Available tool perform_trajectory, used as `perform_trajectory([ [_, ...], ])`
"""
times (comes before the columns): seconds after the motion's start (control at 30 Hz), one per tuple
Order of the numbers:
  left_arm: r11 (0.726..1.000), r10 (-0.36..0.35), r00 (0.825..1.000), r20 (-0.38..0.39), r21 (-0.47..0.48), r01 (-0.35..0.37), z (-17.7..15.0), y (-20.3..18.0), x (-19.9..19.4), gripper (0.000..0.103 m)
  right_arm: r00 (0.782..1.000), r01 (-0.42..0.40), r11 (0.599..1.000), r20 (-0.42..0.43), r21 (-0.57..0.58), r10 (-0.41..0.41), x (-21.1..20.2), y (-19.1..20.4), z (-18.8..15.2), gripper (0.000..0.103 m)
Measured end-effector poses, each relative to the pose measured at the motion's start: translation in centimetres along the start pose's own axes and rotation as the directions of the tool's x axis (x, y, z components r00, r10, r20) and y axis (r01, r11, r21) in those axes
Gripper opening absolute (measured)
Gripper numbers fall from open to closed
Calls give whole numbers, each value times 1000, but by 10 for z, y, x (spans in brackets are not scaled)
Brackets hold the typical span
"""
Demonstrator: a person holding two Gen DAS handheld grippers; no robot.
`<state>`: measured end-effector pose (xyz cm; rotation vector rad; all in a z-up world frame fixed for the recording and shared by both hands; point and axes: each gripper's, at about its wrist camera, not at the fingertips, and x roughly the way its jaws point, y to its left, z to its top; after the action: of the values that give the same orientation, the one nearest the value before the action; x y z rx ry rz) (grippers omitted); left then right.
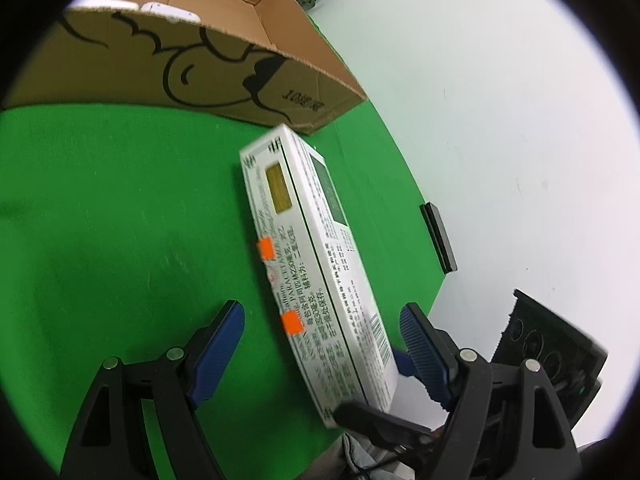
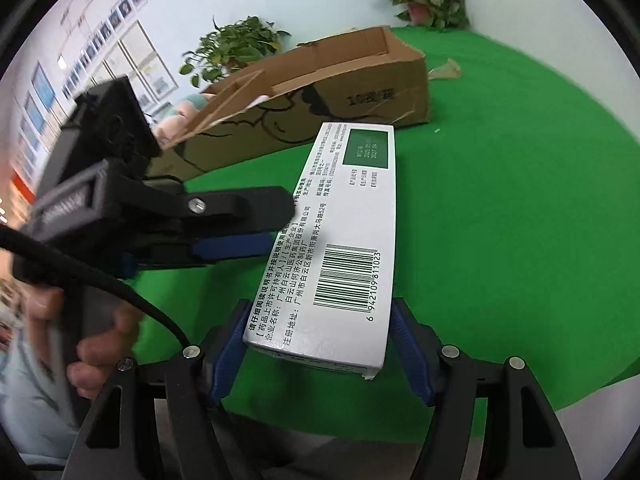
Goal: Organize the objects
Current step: 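Grasp the medicine box with the right tool while the left tool grasps its end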
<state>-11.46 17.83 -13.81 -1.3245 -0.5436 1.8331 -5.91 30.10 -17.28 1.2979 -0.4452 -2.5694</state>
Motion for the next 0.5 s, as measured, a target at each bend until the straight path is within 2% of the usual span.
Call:
perform_trajectory([
  [0.1,1000,3,1000,10,1,-3,-5,-1,-3,76,996,-94,995,-7,31,94,2,1,-2,66],
  [0.17,1000,1,1000,20,-3,-1,-8,0,-7,73,995,-97,995,-11,21,97,4,5,-1,66],
  [0.2,1000,-1,1000,26,-4,1,-9,0,-9,66,995,-99,995,-14,12,100,4,7,-1,66],
  [0.27,1000,4,999,40,-4,-4,-10,1,-14,61,995,-100,995,-19,-17,100,5,13,-2,66],
  [0.37,1000,19,998,64,4,-19,-10,3,-22,45,997,-76,995,-19,-67,75,7,23,-2,66],
  [0.5,999,30,996,80,23,-32,-10,3,-31,42,998,-53,992,-20,-112,51,9,34,-3,65],
])
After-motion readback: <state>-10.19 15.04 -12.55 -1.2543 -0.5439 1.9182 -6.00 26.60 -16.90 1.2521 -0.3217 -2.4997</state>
